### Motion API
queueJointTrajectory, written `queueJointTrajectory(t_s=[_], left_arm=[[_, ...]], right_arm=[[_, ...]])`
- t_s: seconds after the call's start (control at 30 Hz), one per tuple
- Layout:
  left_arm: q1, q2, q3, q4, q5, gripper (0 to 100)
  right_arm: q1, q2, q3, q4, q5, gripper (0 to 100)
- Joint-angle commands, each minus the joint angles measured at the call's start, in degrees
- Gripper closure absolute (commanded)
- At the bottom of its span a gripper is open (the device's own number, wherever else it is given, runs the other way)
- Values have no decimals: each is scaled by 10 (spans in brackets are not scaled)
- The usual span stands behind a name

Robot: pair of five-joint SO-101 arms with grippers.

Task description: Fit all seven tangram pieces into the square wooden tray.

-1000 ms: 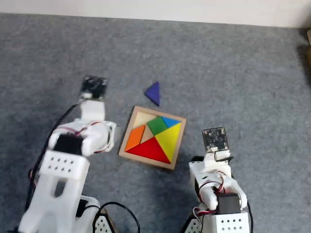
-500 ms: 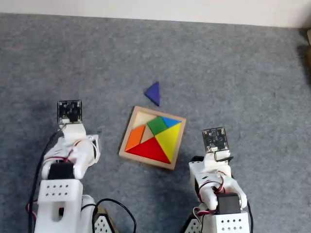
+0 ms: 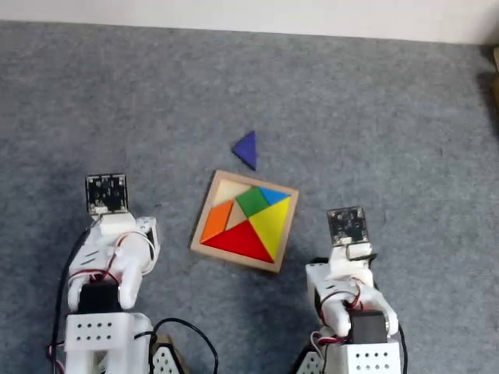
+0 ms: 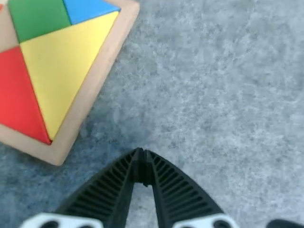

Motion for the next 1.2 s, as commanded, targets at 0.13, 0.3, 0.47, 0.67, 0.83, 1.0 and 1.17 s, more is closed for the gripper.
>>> queueJointTrajectory(t_s=[0.13,0.3,0.47,0.67,0.83,1.0,1.17], left_arm=[[-6,-37,8,-8,-3,796],[-6,-36,8,-8,-3,796],[-7,-36,8,-8,-3,796],[-8,-40,7,6,-3,796],[-9,-40,7,8,-3,796],[-9,-40,7,8,-3,796],[-9,-40,7,11,-3,796]], right_arm=[[12,19,-164,-14,-4,995],[12,183,-293,-14,-38,995],[-26,382,-436,-39,-53,995],[-101,571,-516,-128,-83,896],[-148,720,-575,-172,-164,758],[-191,872,-683,-204,-175,743],[-206,1032,-809,-228,-175,742]])
